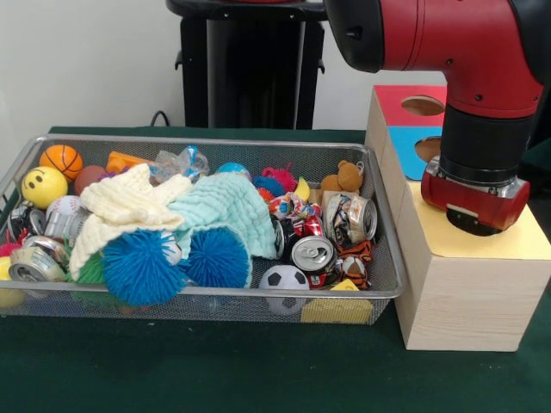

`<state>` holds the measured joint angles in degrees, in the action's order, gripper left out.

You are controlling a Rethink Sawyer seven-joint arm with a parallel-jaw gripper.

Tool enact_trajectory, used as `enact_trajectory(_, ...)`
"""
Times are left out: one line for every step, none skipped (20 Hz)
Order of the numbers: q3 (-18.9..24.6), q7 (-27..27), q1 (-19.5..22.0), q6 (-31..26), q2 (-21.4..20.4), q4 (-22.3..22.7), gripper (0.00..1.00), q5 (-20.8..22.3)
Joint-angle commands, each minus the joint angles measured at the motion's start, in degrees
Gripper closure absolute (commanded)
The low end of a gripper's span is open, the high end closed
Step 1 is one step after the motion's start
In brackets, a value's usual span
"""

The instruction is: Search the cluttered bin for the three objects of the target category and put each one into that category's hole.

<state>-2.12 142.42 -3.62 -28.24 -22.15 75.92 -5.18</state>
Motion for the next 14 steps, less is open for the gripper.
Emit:
enact_trajectory(2.5,3.1,2.8,1.1,2.7,-0.6,0.00,0.0)
enact_trajectory(2.4,3.0,2.9,1.2,2.8,-0.7,0.00,0.0)
enact_trajectory(2.3,2.9,2.8,1.3,2.9,-0.9,0.00,0.2)
enact_trajectory(2.3,2.8,2.9,1.5,2.9,-1.0,0.00,0.3)
enact_trajectory(2.3,2.8,2.9,1.6,3.0,-1.0,0.00,0.4)
enact_trajectory(2.3,2.7,2.9,1.7,3.0,-1.1,0.00,0.5)
enact_trajectory(2.3,2.6,2.9,1.7,3.0,-1.1,1.00,0.5)
enact_trajectory(1.9,2.7,2.7,1.8,3.1,-1.4,1.00,0.6)
enact_trajectory(2.0,3.0,2.7,1.8,3.0,-1.3,1.00,0.5)
enact_trajectory(2.1,3.1,2.8,1.9,3.0,-1.3,1.00,0.5)
enact_trajectory(2.2,3.1,2.8,2.0,3.1,-1.2,1.00,0.5)
enact_trajectory(2.3,3.0,2.9,2.1,3.1,-1.2,1.00,0.5)
enact_trajectory(2.5,2.9,3.0,2.3,3.2,-1.2,1.00,0.5)
enact_trajectory(2.6,2.8,3.1,2.4,3.3,-1.2,1.00,0.5)
